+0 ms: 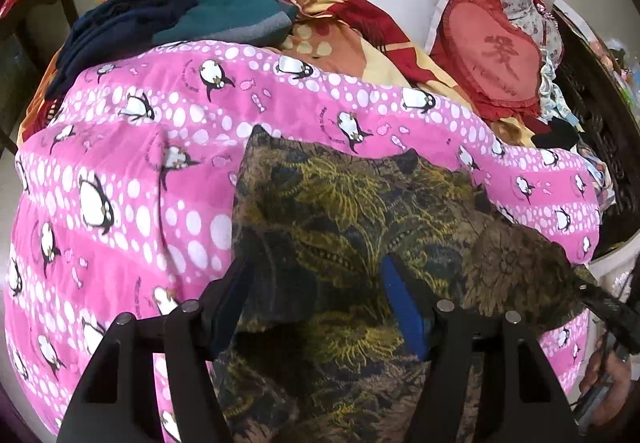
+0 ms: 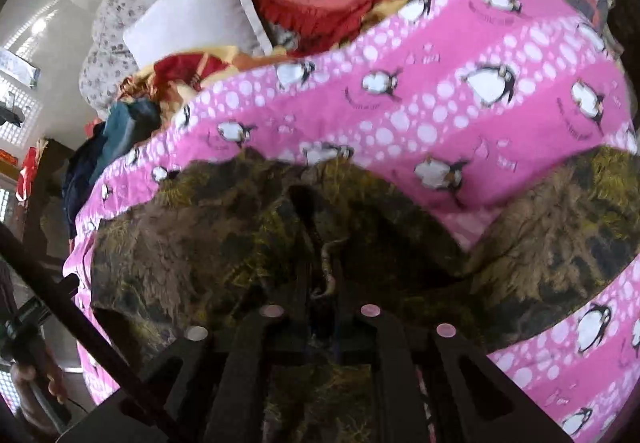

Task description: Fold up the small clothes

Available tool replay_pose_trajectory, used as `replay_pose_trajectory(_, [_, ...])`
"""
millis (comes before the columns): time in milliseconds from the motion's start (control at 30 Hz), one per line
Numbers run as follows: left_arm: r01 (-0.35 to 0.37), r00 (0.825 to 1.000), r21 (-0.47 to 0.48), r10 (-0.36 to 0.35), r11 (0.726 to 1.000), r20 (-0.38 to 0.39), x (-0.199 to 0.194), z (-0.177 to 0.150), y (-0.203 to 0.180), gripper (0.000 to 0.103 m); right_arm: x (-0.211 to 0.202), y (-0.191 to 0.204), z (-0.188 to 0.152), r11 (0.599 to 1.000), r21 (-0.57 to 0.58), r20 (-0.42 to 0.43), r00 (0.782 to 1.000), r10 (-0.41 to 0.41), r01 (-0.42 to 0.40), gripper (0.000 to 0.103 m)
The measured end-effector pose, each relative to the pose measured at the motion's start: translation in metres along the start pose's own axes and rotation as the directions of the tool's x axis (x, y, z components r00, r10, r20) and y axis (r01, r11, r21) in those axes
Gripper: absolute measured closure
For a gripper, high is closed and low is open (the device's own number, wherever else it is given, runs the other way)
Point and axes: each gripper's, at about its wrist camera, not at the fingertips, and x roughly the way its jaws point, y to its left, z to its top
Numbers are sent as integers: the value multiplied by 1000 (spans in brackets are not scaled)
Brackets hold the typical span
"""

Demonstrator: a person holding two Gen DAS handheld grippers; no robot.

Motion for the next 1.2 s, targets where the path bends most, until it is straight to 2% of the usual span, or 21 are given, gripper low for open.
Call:
replay_pose_trajectory(33, [-2,1000,0,2,1000,0,1,3,2,37,-5,0,2,1000,20,16,1000,0,0,28])
replay_pose_trajectory(67, [-11,1000,-2,11,1000,1,3,9,5,37,-13,-4,6,998,53,53,998,19,-21,20])
replay_pose_trajectory(167, [-16,1000,-19,17,1000,6,9,22,14,31,-10,3,19,997,50,37,998,59,-61,20])
replay_pose_trajectory(267, [-4,1000,-40,4,999,5,19,39,26,28,11,25,27,999,-53,-30,1000,8,-10,20])
replay_pose_trajectory(333, [-14,1000,-55,13,998,-6,29,49,31,24,27,32,22,996,-90,-83,996,-15,7,24])
replay_pose_trajectory(400, [-21,999,-74,19,997,-28,41,58,35,23,40,32,16,996,-83,-125,992,10,-20,52])
replay_pose_trajectory(433, [-12,999,-72,9,997,-43,48,62,35,23,42,30,14,997,-77,-126,992,16,-26,74])
replay_pose_trajectory(500, [-13,997,-61,9,998,-74,63,68,34,23,37,27,11,997,-68,-91,996,17,-23,84])
replay_pose_trajectory(567, [-6,993,-63,-2,998,-115,80,70,35,23,31,25,13,998,-59,-56,998,28,-31,90])
replay_pose_trajectory(600, [-3,993,-63,-5,998,-118,84,70,35,31,26,25,16,998,-57,-43,998,38,-40,91])
replay_pose_trajectory(633, [-9,994,-59,3,998,-107,86,71,35,67,22,26,19,997,-60,-28,999,45,-47,92])
replay_pose_trajectory(667, [-29,994,-53,23,998,-104,87,72,36,90,18,28,23,997,-66,-13,999,48,-48,92])
replay_pose_trajectory(700, [-27,993,-62,19,998,-116,88,74,38,98,15,31,27,996,-70,-3,999,50,-50,93])
replay_pose_trajectory(767, [24,994,-102,-34,995,-99,82,80,44,99,3,32,34,996,-67,35,997,62,-60,93])
replay_pose_trajectory(900, [19,998,-71,-22,997,-50,68,89,46,99,-6,29,38,997,-33,77,995,70,-67,93])
replay_pose_trajectory(1033, [-32,996,-51,28,998,-81,84,81,46,99,22,12,24,1000,18,34,999,-15,14,93])
replay_pose_trajectory(1100, [-38,995,-85,30,996,-96,90,78,51,98,33,1,21,997,41,-6,998,-62,62,85])
replay_pose_trajectory(1133, [-37,995,-99,28,994,-96,90,79,52,95,31,-5,21,996,61,-4,998,-59,59,85])
replay_pose_trajectory(1200, [-52,996,-106,43,993,-80,84,83,54,93,13,-14,23,994,96,53,997,-48,42,76])
